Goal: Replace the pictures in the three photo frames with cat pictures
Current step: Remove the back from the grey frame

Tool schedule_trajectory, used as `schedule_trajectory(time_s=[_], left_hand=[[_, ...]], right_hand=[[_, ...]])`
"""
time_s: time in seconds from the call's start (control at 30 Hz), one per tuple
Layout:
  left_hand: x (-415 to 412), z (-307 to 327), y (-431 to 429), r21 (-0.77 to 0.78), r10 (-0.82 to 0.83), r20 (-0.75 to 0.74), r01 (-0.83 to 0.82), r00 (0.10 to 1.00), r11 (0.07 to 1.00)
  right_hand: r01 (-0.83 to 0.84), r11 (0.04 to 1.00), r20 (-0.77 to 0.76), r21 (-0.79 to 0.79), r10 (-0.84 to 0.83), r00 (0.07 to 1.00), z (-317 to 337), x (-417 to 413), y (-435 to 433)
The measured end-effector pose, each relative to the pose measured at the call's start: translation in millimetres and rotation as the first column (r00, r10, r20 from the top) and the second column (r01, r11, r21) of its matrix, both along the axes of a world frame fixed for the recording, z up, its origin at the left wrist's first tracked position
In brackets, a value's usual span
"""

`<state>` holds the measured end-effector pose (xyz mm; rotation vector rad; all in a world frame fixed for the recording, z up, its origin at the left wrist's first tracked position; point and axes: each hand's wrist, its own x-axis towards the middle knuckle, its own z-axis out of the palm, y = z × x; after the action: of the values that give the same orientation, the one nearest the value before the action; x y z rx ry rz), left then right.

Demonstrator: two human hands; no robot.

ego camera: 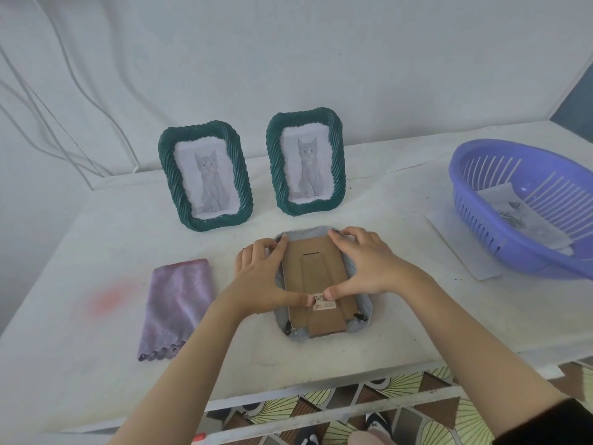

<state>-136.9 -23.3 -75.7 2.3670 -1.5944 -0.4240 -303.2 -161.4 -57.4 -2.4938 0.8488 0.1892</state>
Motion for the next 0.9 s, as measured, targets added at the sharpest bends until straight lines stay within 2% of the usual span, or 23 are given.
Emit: schedule_trajectory(time_s=[0.17,0.23,0.3,0.4,0.77,0.9], left_hand=[[-12,-15,24,-0.292,0.015,0.085,0.011,0.996,0.956],[-21,-16,36,-0.398,0.007,0.067,0.02,0.998,0.917],[-30,-15,49,-0.451,-0.016,-0.007,0.011,1.0,0.892],[-37,-18,68,-0.478,-0.039,-0.056,0.007,0.998,0.878],[-46,-27,82,-0.505,-0.047,-0.107,-0.014,0.993,0.863],[-47,-27,81,-0.507,-0.056,-0.174,-0.041,0.983,0.861]], right_hand=[[0.043,0.993,0.325,0.108,-0.076,0.942,-16,-30,18],[0.045,0.99,0.404,0.136,-0.097,0.91,-19,-45,28],[0.056,0.997,0.445,0.058,-0.076,0.892,-23,-61,37],[0.074,0.995,0.5,-0.062,-0.033,0.866,-29,-79,50],[0.135,0.991,0.552,-0.022,-0.1,0.828,-40,-86,69],[0.135,0.991,0.569,0.005,-0.114,0.815,-43,-81,69]])
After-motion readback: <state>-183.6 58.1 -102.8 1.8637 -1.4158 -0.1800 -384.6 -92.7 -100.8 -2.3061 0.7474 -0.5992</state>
